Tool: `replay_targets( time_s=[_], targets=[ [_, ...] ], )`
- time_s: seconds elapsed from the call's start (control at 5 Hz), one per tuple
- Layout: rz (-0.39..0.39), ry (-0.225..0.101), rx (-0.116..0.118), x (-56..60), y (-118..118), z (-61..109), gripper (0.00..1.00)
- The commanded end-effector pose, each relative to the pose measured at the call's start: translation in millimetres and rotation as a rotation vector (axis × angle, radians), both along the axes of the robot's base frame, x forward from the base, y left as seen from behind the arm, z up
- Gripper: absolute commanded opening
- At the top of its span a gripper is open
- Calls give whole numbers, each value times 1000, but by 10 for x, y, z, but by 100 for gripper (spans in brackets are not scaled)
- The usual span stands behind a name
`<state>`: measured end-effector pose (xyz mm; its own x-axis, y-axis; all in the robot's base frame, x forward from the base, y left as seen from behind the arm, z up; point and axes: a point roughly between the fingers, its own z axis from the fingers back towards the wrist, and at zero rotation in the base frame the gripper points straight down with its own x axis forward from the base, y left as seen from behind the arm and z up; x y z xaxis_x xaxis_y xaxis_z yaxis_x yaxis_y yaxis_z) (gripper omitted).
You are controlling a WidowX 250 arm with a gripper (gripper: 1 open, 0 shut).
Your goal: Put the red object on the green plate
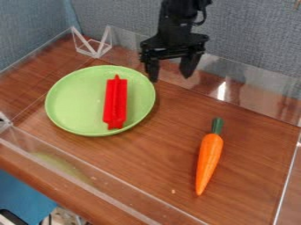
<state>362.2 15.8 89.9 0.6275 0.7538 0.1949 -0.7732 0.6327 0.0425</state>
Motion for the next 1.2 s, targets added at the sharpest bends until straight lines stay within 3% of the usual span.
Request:
replay_targets(
  time_s=[0.0,0.4,0.6,1.0],
  targets=[
    [-4,-60,-10,246,-65,178,100],
    [44,-40,-12,433,-150,-80,100],
    [68,-36,-15,493,-180,-171,0],
    [6,-110,-82,301,-255,332,0]
  ],
)
